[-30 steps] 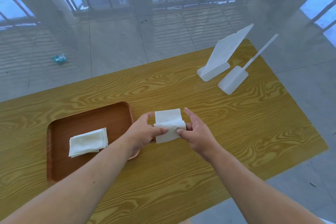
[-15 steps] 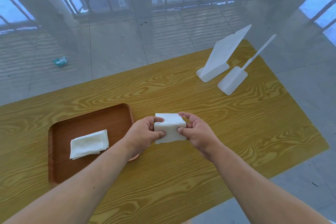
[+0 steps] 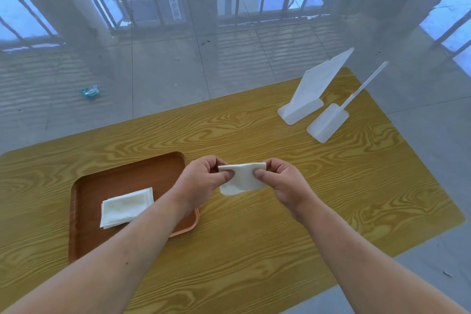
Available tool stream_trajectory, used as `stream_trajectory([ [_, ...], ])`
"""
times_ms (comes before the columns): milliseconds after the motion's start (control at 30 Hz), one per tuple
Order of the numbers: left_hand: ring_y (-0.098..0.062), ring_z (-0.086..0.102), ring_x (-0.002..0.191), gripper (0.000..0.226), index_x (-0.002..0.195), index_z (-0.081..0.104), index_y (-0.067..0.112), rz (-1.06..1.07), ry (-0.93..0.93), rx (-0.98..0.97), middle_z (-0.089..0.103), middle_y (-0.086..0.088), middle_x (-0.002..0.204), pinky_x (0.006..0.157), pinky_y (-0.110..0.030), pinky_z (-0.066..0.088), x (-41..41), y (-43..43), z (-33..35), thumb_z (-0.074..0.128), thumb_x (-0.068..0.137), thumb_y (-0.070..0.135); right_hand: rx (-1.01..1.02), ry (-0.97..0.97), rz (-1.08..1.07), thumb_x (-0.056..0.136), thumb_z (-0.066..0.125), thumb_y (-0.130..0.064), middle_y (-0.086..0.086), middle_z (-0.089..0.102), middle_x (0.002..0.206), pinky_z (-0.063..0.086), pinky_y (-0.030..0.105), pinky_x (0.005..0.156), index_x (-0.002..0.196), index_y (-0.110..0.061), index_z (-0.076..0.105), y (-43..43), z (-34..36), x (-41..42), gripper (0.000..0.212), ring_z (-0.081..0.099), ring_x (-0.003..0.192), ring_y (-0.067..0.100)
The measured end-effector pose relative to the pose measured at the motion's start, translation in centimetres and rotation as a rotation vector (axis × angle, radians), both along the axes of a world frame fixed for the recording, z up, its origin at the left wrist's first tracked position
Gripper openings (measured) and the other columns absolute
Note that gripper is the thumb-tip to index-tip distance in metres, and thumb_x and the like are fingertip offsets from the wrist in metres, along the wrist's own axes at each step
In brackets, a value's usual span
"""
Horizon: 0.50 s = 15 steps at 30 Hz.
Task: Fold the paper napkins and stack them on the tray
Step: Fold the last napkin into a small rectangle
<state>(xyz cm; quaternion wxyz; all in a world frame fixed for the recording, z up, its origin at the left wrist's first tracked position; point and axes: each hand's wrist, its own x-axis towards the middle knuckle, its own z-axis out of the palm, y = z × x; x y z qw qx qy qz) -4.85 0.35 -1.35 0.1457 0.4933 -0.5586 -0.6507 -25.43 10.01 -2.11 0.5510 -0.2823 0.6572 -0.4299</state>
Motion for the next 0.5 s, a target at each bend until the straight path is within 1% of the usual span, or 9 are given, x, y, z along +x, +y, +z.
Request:
stream_trajectory([
  [33,-0.019,0.062,0.082,0.006,0.090,0.075,0.015,0.032,0.033,0.028,0.072,-0.003,0.085,0.080,-0.036,0.050,0.0,0.0,0.1,0.079,0.093,0.016,0.004,-0.064,-0.003,0.084,0.077,-0.034,0.001,0.075,0.092,0.049,0.032,0.085,0.098,-0.012,0.078,-0.1,0.2,0.0,0.026,0.066,0.087,0.013],
  [100,-0.018,0.066,0.084,0.002,0.094,0.076,0.013,0.096,0.113,0.102,0.076,-0.004,0.087,0.083,-0.037,0.054,0.1,0.0,0.2,0.077,0.094,0.014,0.012,-0.155,0.024,0.088,0.076,-0.031,0.005,0.079,0.101,0.055,0.035,0.085,0.104,-0.013,0.080,-0.2,0.3,0.3,0.025,0.071,0.091,0.017],
  [133,-0.020,0.070,0.087,0.005,0.099,0.076,0.011,0.119,0.150,0.142,0.079,-0.006,0.092,0.085,-0.038,0.057,0.1,0.0,0.2,0.076,0.095,0.015,0.019,-0.194,0.033,0.091,0.076,-0.028,0.006,0.081,0.105,0.058,0.035,0.084,0.106,-0.014,0.081,-0.1,0.3,0.6,0.021,0.074,0.094,0.019],
  [200,-0.024,0.076,0.096,0.020,0.112,0.076,0.007,0.121,0.180,0.224,0.081,-0.011,0.107,0.087,-0.038,0.062,0.2,0.1,0.0,0.075,0.097,0.020,0.030,-0.227,-0.008,0.096,0.074,-0.020,0.009,0.081,0.107,0.062,0.034,0.079,0.107,-0.015,0.082,-0.1,0.3,1.2,0.014,0.076,0.094,0.020],
  [267,-0.026,0.078,0.100,0.029,0.117,0.074,0.007,0.073,0.154,0.291,0.081,-0.011,0.110,0.083,-0.034,0.062,0.3,0.2,-0.2,0.076,0.095,0.027,0.039,-0.241,-0.087,0.098,0.072,-0.019,0.010,0.081,0.106,0.063,0.033,0.075,0.107,-0.014,0.081,-0.2,0.3,1.3,0.014,0.077,0.090,0.021],
  [367,-0.024,0.079,0.095,0.024,0.112,0.076,0.008,0.024,0.077,0.284,0.083,-0.009,0.104,0.072,-0.027,0.061,0.6,0.7,-0.9,0.077,0.095,0.025,0.060,-0.265,-0.150,0.099,0.070,-0.020,0.008,0.081,0.100,0.062,0.035,0.073,0.106,-0.012,0.078,-0.3,0.2,1.3,0.014,0.075,0.085,0.021],
  [433,-0.022,0.080,0.088,0.020,0.108,0.077,0.007,0.071,0.062,0.270,0.083,-0.009,0.099,0.066,-0.025,0.060,0.7,0.9,-1.2,0.077,0.096,0.023,0.101,-0.268,-0.155,0.099,0.070,-0.022,0.006,0.080,0.097,0.061,0.039,0.074,0.106,-0.013,0.076,-0.3,0.1,1.3,0.013,0.075,0.084,0.022],
  [500,-0.021,0.080,0.081,0.018,0.106,0.077,0.007,0.123,0.067,0.271,0.083,-0.009,0.096,0.062,-0.025,0.060,0.6,1.0,-1.4,0.077,0.095,0.022,0.154,-0.265,-0.114,0.100,0.069,-0.022,0.007,0.080,0.099,0.060,0.042,0.075,0.111,-0.011,0.075,-0.1,-0.2,1.4,0.016,0.075,0.085,0.023],
])
